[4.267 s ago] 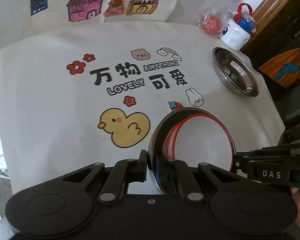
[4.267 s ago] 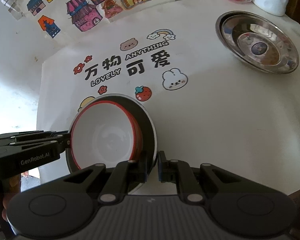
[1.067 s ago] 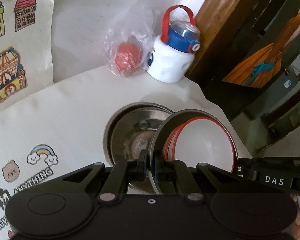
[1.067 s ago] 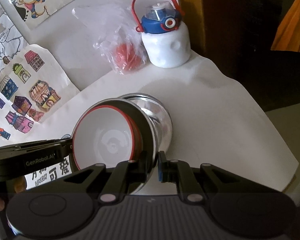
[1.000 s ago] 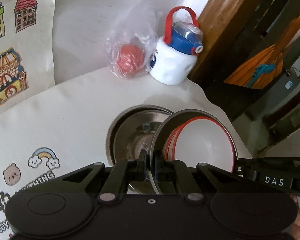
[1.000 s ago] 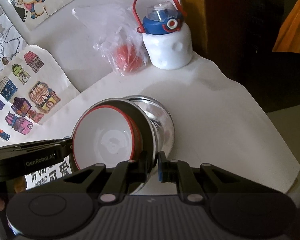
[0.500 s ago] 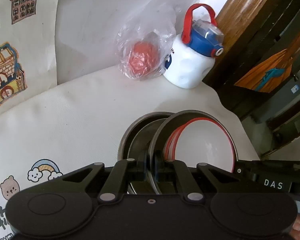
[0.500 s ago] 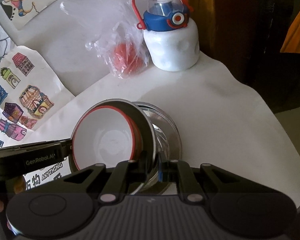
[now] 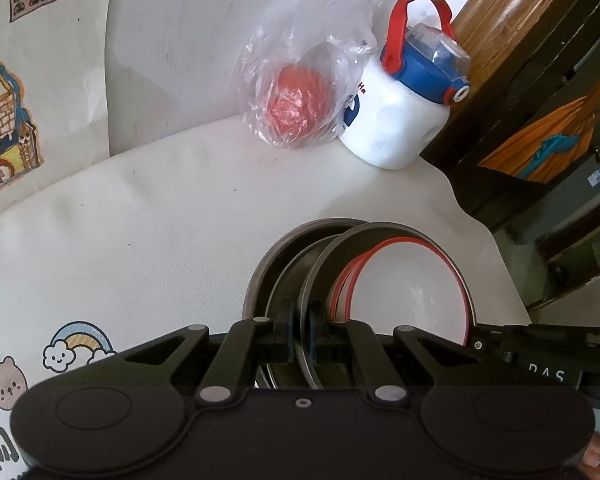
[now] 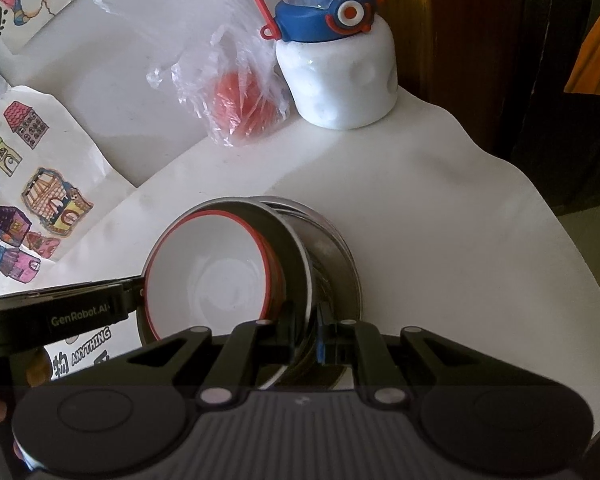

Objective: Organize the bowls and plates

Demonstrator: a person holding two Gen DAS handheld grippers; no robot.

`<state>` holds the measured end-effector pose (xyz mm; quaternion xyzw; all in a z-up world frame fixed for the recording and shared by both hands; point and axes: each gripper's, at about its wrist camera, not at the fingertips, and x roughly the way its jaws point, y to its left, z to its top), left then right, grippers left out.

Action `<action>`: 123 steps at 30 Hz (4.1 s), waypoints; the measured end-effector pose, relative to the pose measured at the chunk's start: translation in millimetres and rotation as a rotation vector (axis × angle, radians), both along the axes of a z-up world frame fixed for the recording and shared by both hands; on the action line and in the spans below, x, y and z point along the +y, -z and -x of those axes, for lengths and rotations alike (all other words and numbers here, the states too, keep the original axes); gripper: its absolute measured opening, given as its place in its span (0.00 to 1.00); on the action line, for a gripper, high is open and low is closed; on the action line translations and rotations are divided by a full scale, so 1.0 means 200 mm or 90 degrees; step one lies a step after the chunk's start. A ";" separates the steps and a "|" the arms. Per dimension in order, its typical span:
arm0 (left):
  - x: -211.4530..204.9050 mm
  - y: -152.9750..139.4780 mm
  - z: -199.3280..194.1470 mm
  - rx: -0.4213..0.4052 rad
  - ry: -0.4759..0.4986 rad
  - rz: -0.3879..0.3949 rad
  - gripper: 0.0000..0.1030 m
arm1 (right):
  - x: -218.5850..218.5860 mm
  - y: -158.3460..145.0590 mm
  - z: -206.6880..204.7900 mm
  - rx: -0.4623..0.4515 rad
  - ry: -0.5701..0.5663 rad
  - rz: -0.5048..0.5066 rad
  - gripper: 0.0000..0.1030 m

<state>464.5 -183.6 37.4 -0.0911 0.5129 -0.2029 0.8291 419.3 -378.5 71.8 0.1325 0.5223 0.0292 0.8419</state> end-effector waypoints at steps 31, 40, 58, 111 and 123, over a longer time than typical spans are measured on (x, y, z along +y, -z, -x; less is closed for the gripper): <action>0.01 0.03 -0.03 0.008 -0.005 0.010 0.05 | -0.01 0.02 -0.01 0.002 0.008 -0.011 0.12; 0.01 0.03 -0.02 0.004 -0.013 0.017 0.06 | -0.01 0.02 0.00 -0.005 0.008 -0.009 0.13; 0.05 0.02 0.00 -0.005 -0.025 0.020 0.12 | 0.02 -0.01 0.04 -0.034 0.008 0.036 0.24; 0.29 -0.19 0.36 -0.171 -0.094 -0.025 0.99 | 0.16 -0.22 0.41 -0.183 0.044 0.101 0.98; 0.36 -0.19 0.56 -0.227 -0.110 -0.016 0.99 | 0.28 -0.25 0.62 -0.242 0.038 0.146 1.00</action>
